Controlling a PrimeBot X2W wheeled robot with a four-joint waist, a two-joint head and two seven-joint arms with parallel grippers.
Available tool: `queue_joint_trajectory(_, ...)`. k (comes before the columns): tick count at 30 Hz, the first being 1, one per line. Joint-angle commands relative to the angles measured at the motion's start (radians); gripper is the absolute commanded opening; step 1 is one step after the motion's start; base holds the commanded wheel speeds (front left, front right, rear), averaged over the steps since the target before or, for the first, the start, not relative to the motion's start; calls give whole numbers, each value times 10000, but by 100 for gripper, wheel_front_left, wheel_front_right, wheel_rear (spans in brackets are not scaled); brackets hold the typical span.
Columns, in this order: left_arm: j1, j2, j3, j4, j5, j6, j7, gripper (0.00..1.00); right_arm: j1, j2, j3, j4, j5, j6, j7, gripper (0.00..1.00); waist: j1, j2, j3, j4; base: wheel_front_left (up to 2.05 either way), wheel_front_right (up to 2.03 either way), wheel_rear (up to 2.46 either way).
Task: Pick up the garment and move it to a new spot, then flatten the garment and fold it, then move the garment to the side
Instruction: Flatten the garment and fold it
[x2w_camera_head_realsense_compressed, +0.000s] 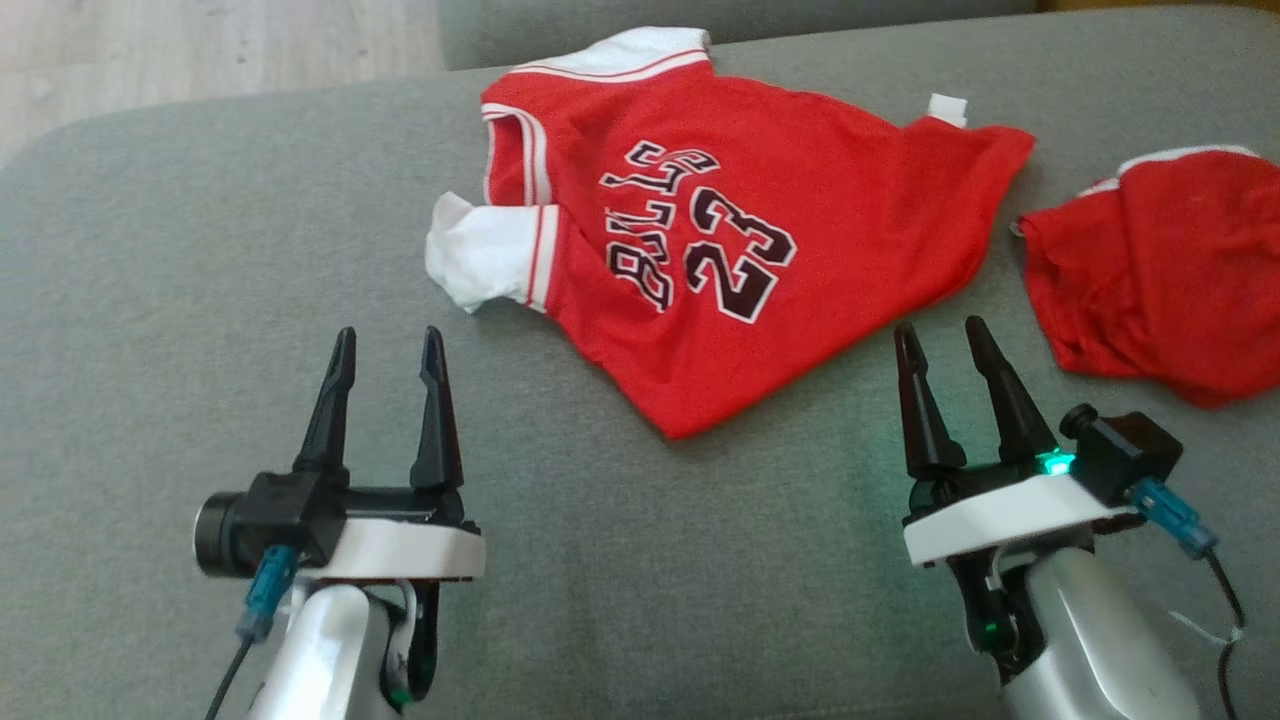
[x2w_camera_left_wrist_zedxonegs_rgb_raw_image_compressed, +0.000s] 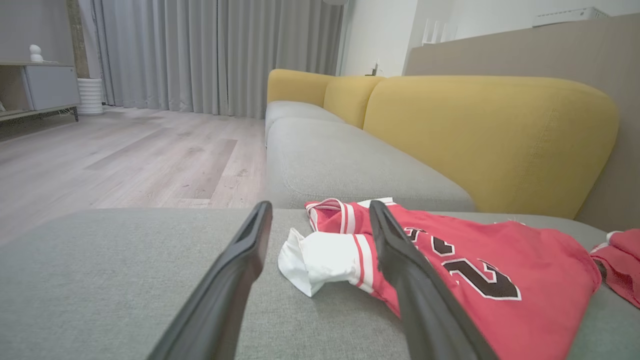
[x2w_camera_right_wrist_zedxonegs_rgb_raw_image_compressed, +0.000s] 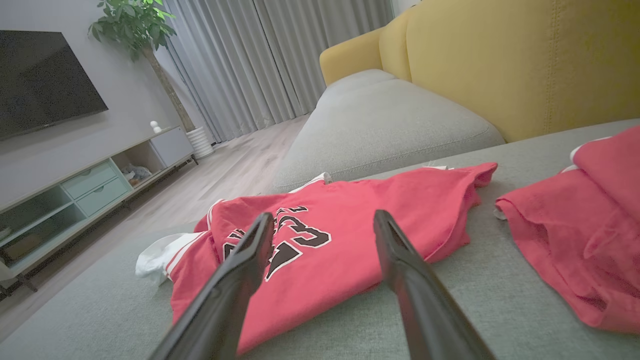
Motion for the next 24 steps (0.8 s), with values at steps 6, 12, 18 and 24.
queue_joint_trajectory(6, -1403, 310, 69, 816, 301, -256, 412, 100, -201, 106, 180, -688, 64, -7, -110, 100, 1, -1, 500, -392, 0, 0, 0)
queue_joint_trajectory(12, -2837, 519, 76, 2324, 340, -345, 1018, 100, -253, 106, 397, -740, 201, -7, -110, 100, 1, -1, 904, -705, 0, 0, 0)
queue_joint_trajectory(18, -4201, 865, 371, 4205, 259, -189, 1493, 100, -423, 106, 557, -833, 316, -7, -110, 100, 1, -1, 1352, -1048, 0, 0, 0)
queue_joint_trajectory(24, -5242, 1041, 681, 5928, -124, -369, 1573, 100, -609, 106, 560, -954, 388, -7, -110, 100, 1, -1, 1772, -1364, 0, 0, 0)
